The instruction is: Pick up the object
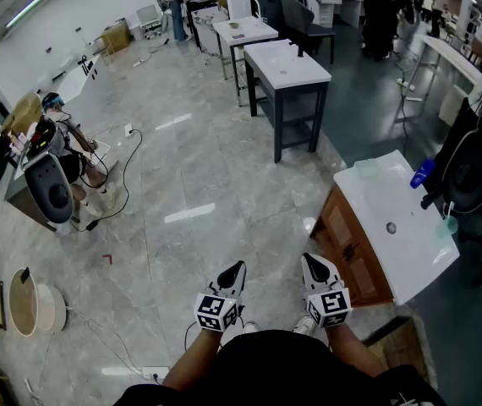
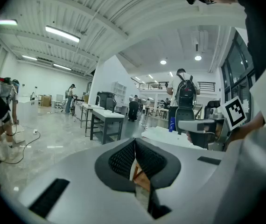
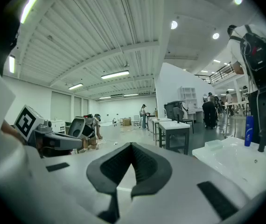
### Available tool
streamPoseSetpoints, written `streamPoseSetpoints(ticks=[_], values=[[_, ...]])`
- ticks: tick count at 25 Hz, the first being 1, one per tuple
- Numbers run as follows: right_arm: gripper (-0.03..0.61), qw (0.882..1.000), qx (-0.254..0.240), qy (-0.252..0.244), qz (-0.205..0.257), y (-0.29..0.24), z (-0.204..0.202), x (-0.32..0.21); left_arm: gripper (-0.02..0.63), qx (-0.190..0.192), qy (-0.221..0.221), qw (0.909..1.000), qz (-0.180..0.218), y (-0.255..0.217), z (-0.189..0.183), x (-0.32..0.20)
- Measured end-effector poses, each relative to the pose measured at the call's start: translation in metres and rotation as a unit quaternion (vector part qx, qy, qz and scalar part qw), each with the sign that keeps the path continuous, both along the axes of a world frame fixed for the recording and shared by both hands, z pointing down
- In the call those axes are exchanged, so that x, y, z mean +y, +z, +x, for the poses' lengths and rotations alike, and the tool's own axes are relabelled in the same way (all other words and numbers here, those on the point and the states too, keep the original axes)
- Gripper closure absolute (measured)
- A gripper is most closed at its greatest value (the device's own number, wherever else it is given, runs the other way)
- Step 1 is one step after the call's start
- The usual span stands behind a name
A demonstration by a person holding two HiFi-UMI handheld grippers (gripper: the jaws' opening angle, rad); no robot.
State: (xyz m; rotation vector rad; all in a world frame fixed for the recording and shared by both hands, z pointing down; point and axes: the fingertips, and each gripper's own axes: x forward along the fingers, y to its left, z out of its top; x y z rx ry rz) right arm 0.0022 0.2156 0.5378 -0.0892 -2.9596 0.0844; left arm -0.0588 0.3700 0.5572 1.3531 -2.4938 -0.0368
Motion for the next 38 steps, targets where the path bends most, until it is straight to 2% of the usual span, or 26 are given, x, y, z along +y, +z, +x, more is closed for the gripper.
streamPoseSetpoints(ticks=[11, 20, 24, 38], values=[[0.561, 1.0, -0.006, 0.0, 0.004, -0.003, 0.0, -0.003, 0.592, 0.001, 0.013, 0.9999, 0.002, 0.001, 0.006, -0.013], [0.56, 1.0, -0.031, 0.003, -0.003, -0.015, 0.001, -0.014, 0.592, -0.004, 0.024, 0.9997, 0.003, -0.005, 0.007, -0.033], [0.56, 0.999, -0.027, 0.015, -0.018, -0.011, 0.009, -0.036, 0.592, -0.006, 0.032, 0.9995, 0.001, -0.005, 0.009, -0.051], [0.56, 0.996, -0.041, 0.082, -0.022, -0.008, 0.045, -0.139, 0.592, -0.031, 0.06, 0.9977, -0.006, -0.012, 0.015, -0.144]])
